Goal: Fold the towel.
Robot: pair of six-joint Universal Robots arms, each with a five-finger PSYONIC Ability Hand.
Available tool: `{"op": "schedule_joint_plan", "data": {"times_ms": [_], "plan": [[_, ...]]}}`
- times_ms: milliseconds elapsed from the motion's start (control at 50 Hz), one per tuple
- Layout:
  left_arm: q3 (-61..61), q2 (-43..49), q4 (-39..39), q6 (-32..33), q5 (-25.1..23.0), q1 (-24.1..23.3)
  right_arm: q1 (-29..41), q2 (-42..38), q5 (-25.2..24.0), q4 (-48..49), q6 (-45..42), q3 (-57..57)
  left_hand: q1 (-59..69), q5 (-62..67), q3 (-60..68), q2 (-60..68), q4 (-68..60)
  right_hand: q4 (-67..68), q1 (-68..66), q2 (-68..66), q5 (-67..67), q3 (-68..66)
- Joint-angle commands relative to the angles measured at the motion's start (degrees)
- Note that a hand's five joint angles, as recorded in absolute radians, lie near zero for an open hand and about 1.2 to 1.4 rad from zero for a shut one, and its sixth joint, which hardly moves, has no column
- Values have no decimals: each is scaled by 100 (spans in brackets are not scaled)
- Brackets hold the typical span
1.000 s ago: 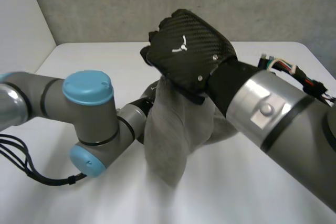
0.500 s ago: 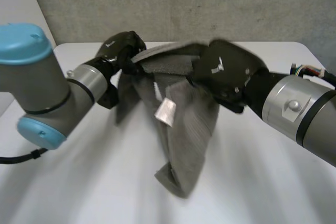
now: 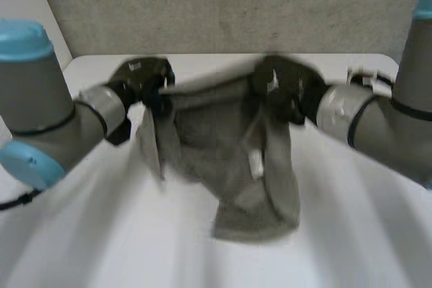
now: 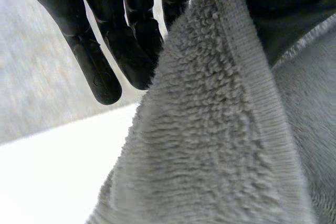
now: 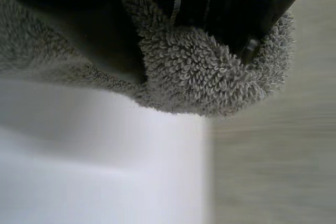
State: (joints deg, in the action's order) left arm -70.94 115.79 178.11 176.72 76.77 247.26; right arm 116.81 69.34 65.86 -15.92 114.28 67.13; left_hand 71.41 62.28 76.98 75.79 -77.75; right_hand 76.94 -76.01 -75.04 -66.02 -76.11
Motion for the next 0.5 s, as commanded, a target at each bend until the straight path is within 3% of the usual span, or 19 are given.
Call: {"op": "schedule_joint_plan", "data": {"times_ms": [20,120,320,340,360,400,500], "plan": [[1705,-162,327,-85,40,15,175,299,-3,4327,727,220,859,772,302,421,-225,306,-399,-496,-398,-389],[1567,-539,803,-103,49,103,157,449,-108,5712,745,844,859,772,302,421,-225,306,-399,-496,-398,-389],[30,-681,918,11,-39,392,78,204,-1127,5040,648,1759,859,772,302,421,-225,306,-399,-496,-398,-389],[-242,-655,892,38,-57,445,78,99,-1215,4724,631,1847,859,772,302,421,-225,-1770,1677,1580,1678,1686],[-245,-655,892,38,-57,446,78,98,-1216,4721,630,1848,859,772,302,421,-225,-1791,1698,1601,1699,1707],[-769,-532,874,186,-197,472,-35,-42,-1260,4074,552,1997,859,772,302,421,-225,-6694,6601,6504,6602,6611],[-1429,-277,848,721,-460,472,-221,-34,-1286,3256,201,2164,859,772,302,421,-225,-6694,6601,6504,6602,6611]]}}
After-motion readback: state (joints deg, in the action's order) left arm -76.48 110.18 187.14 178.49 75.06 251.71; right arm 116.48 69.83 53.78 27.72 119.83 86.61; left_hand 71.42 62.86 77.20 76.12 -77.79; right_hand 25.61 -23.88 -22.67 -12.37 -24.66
